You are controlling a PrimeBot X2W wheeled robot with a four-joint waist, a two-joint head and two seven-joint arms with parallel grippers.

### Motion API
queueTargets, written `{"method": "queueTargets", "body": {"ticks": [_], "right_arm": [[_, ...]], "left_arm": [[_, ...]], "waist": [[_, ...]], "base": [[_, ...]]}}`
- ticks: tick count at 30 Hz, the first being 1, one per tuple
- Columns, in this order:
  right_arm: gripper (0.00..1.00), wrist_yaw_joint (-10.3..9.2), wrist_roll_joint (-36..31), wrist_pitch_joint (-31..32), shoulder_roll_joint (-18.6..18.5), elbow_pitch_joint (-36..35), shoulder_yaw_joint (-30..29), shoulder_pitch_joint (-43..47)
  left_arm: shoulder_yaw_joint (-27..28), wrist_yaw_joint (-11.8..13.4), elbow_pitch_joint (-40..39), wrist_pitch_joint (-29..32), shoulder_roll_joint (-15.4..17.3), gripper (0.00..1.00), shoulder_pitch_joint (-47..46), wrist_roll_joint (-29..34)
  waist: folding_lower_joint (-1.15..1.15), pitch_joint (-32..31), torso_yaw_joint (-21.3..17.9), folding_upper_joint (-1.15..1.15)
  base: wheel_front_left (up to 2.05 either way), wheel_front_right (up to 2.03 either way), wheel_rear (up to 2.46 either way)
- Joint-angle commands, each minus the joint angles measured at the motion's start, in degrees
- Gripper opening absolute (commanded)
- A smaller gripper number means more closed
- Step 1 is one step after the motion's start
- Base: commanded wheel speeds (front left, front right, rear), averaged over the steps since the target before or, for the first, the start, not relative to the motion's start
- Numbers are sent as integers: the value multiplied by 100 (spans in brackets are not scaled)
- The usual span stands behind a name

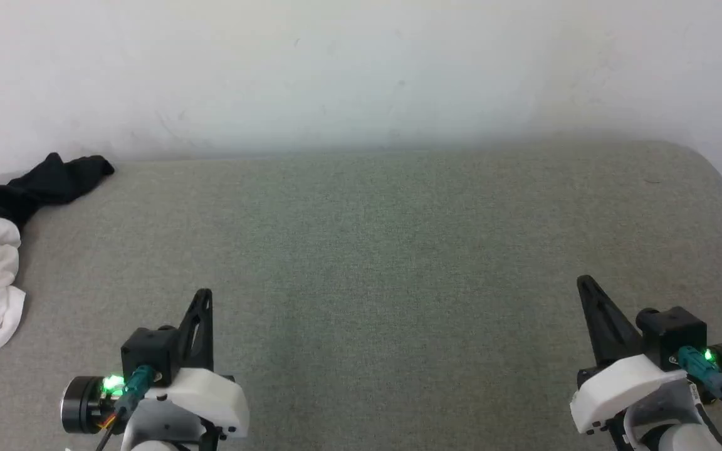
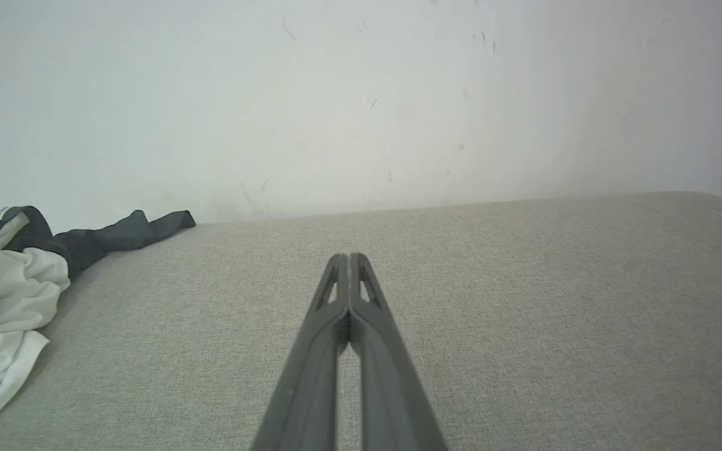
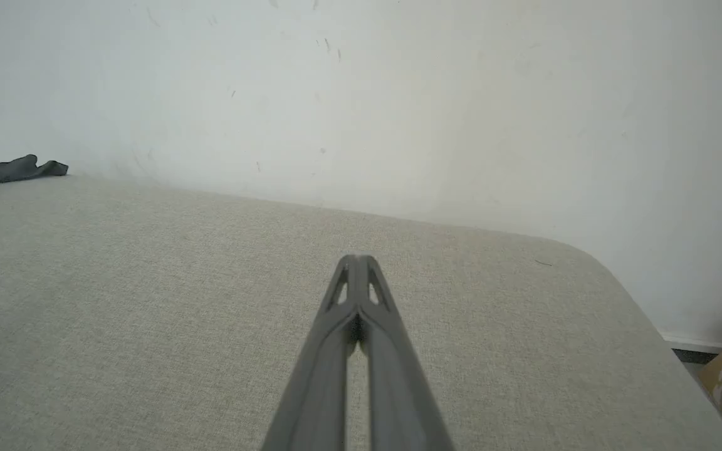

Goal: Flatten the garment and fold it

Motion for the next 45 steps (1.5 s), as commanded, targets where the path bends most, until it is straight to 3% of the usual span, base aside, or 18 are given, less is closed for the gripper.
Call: {"method": "queueTargets", "body": {"ticks": [1, 23, 24, 25, 26, 27, 45], "right_arm": [[0, -4, -43, 4, 19, -19, 2, -83], [0, -4, -43, 4, 19, -19, 2, -83], [100, -4, -43, 4, 19, -19, 2, -83], [100, 0, 3, -2, 0, 1, -3, 2], [0, 0, 5, -3, -1, 5, -4, 7], [100, 0, 5, -4, -2, 6, -5, 9], [100, -1, 128, -199, 1, 43, -291, 66]], "left_arm": [[13, 39, 15, 18, -14, 0, -71, 37], [13, 39, 15, 18, -14, 0, -71, 37], [13, 39, 15, 18, -14, 100, -71, 37], [-2, 0, 0, -3, 0, 100, 2, -2], [-3, -1, -2, -4, 1, 0, 3, -3], [-4, -1, -2, -5, 1, 100, 4, -3], [54, -12, -56, -198, -1, 100, 122, -102]], "waist": [[0, 0, 0, 0], [0, 0, 0, 0], [0, 0, 0, 0], [0, 0, 0, 0], [0, 0, 0, 0], [0, 0, 0, 0], [0, 18, 13, 0]], "base": [[0, 0, 0], [0, 0, 0], [0, 0, 0], [0, 0, 0], [0, 0, 0], [0, 0, 0], [0, 0, 0]]}}
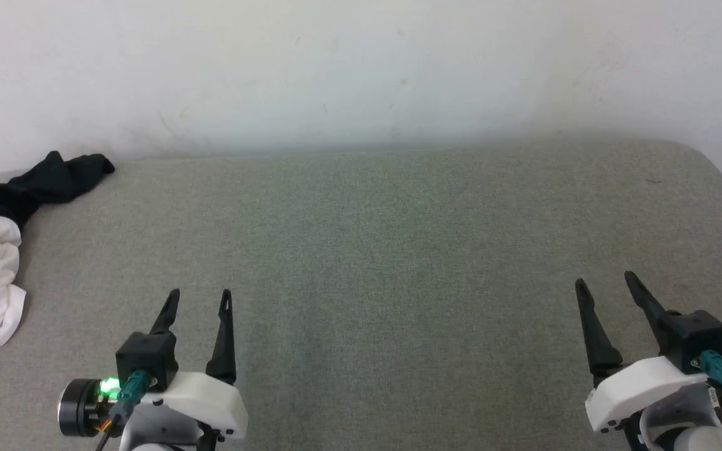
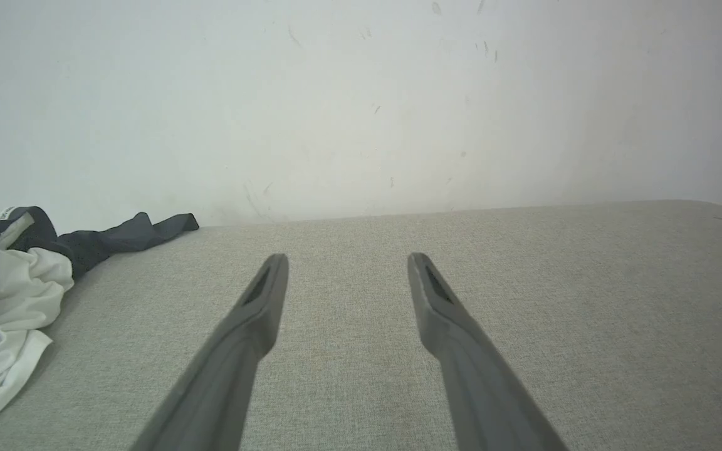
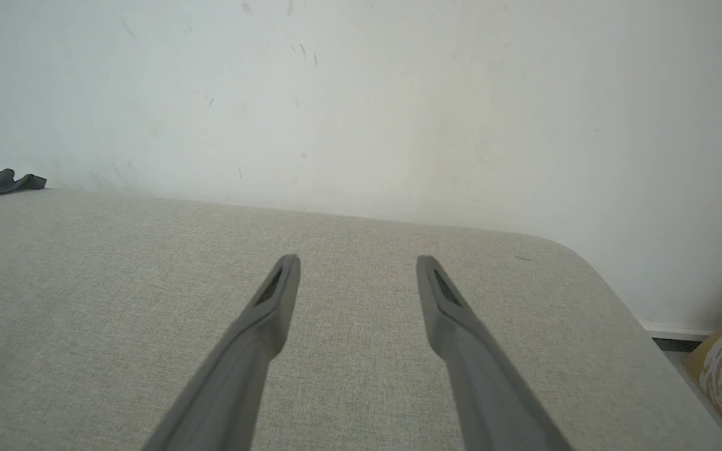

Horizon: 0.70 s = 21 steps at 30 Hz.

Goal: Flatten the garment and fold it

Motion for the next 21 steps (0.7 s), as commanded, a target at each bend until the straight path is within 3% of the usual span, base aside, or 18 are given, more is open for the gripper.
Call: {"method": "queueTargets", "body": {"ticks": [1, 21], "right_arm": [[100, -1, 52, -63, 3, 8, -66, 32], [100, -1, 155, -290, 6, 44, -410, 103]], "left_arm": [[33, -10, -30, -67, -2, 100, 78, -67], [92, 59, -92, -292, -4, 100, 220, -235]], "waist": [[-1, 3, 3, 0], [-1, 6, 98, 0]], "base": [[0, 0, 0], [0, 0, 0]]}}
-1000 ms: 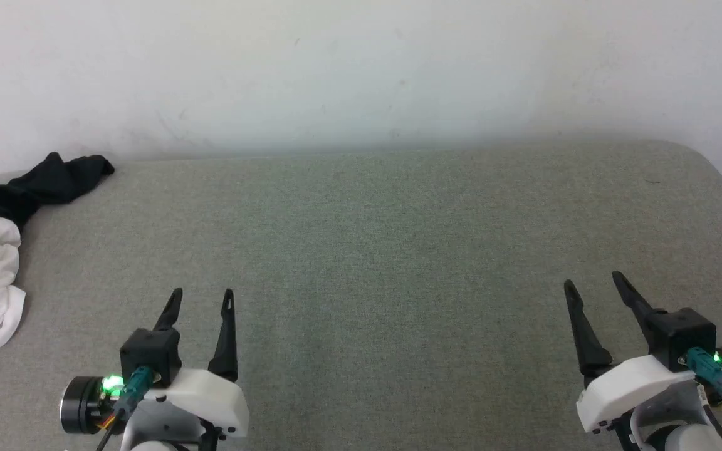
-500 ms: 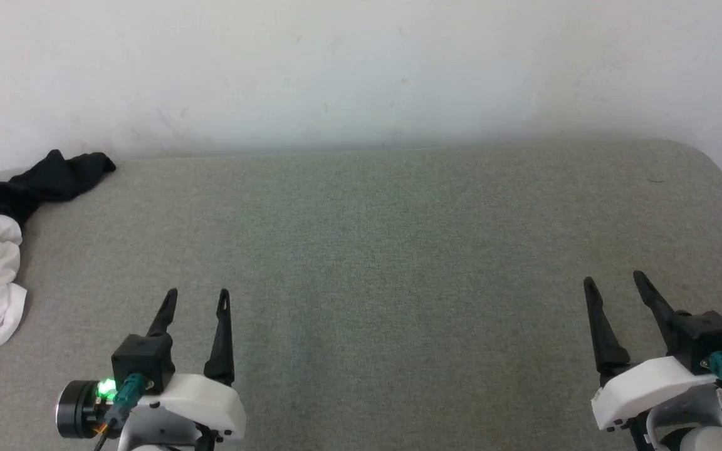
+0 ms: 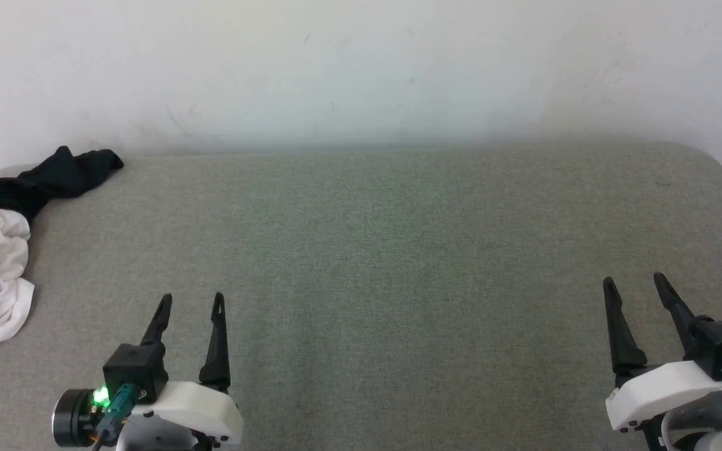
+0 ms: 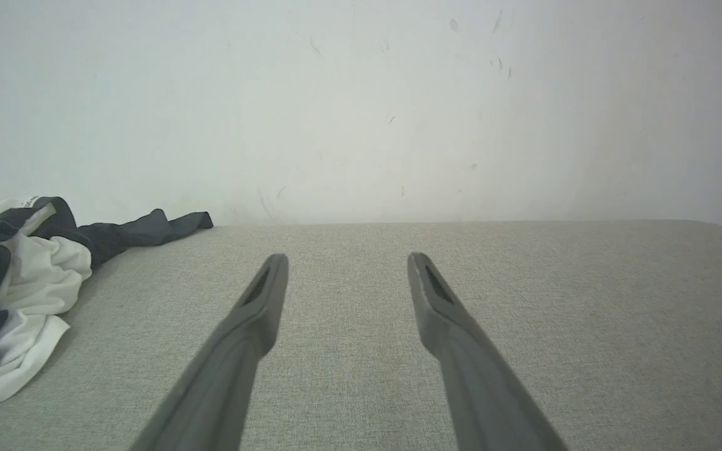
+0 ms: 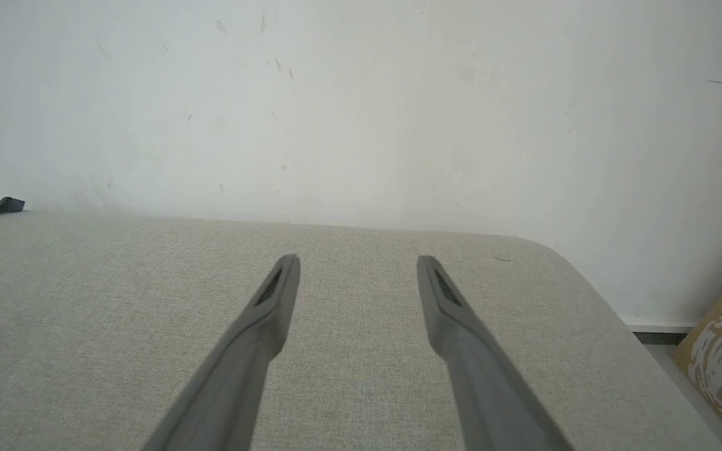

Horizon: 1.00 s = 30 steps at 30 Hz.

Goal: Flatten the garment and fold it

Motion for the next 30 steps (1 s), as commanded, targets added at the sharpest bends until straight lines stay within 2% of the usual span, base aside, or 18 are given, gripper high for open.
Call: {"method": "queueTargets", "body": {"ticks": [1, 11, 30], "right_arm": [[100, -1, 24, -48, 6, 14, -39, 60], [100, -2, 41, -167, 8, 33, -69, 93], [100, -2, 76, -394, 12, 175, 82, 101]], "left_arm": [[30, 49, -33, -51, -4, 100, 99, -57], [6, 133, -38, -169, -6, 100, 193, -151], [73, 253, -164, -394, -8, 100, 402, -367]], "waist": [[-1, -8, 19, 0], [-1, -30, 291, 0], [-1, -26, 1200, 0]], "base": [[0, 0, 0], [0, 0, 0], [0, 0, 0]]}}
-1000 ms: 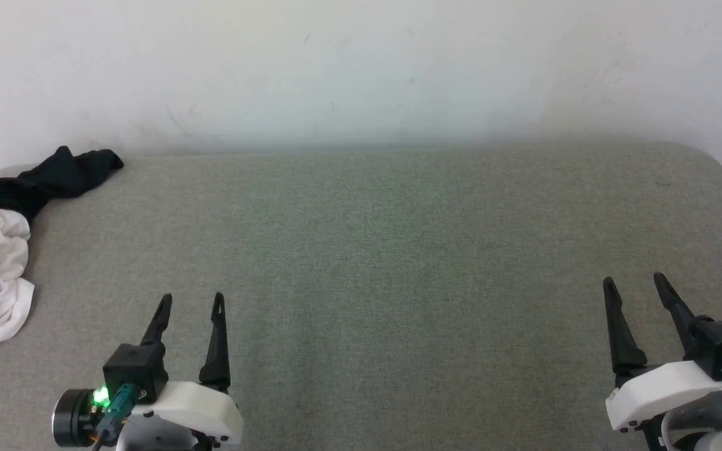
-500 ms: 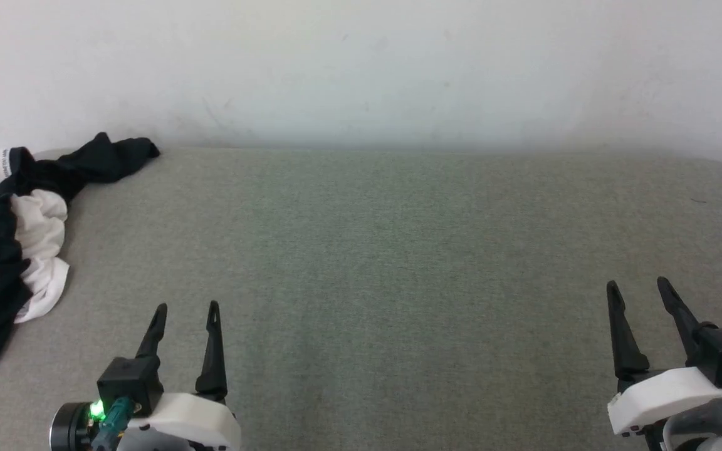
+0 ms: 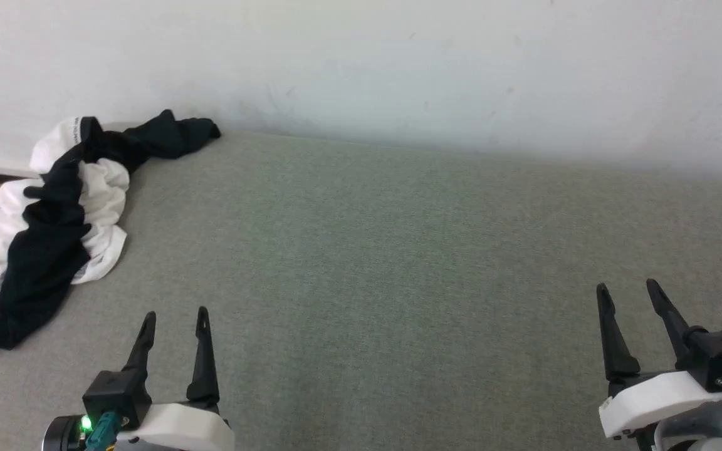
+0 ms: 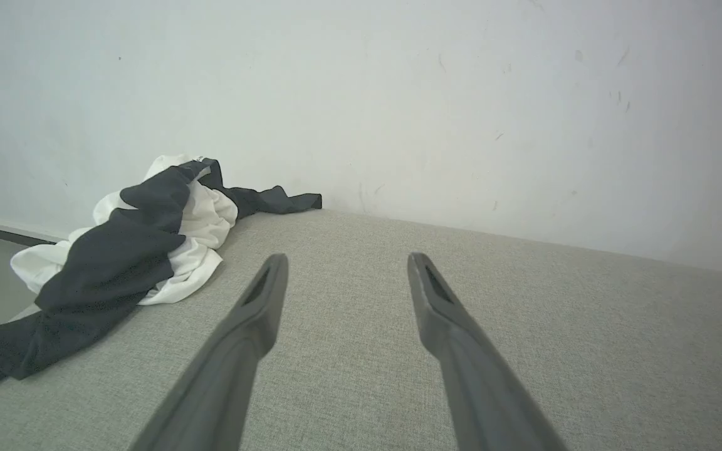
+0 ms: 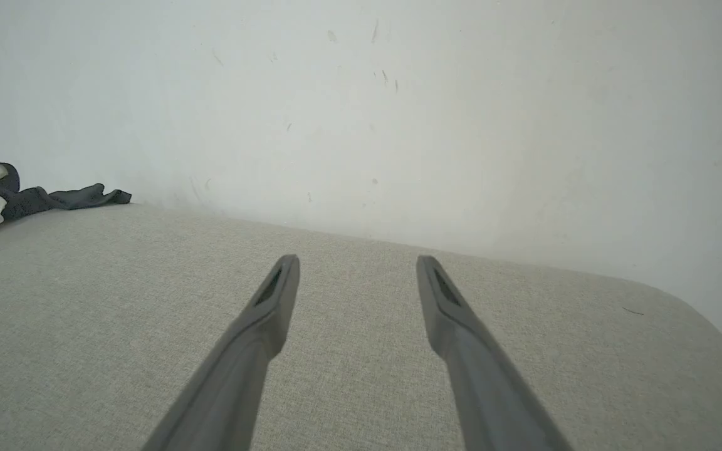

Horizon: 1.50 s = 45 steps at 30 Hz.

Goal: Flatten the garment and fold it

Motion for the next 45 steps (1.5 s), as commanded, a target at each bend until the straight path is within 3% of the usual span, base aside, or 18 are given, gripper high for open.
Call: {"method": "queueTargets", "body": {"ticks": [1, 28, 45], "right_arm": [[100, -2, 24, -78, 11, 25, 2, 25], [100, -3, 73, -400, 15, 266, 69, 31], [100, -4, 142, -603, 18, 449, 144, 124]], "left_arm": [[19, 60, -43, -55, -7, 100, 78, -44], [132, 130, -67, -374, -10, 100, 392, -310], [245, 115, -7, -575, -12, 100, 578, -445]], "waist": [[0, 10, 186, 0], [0, -16, 1540, 0], [0, -175, 2172, 0]], "base": [[0, 0, 0], [0, 0, 0], [0, 0, 0]]}}
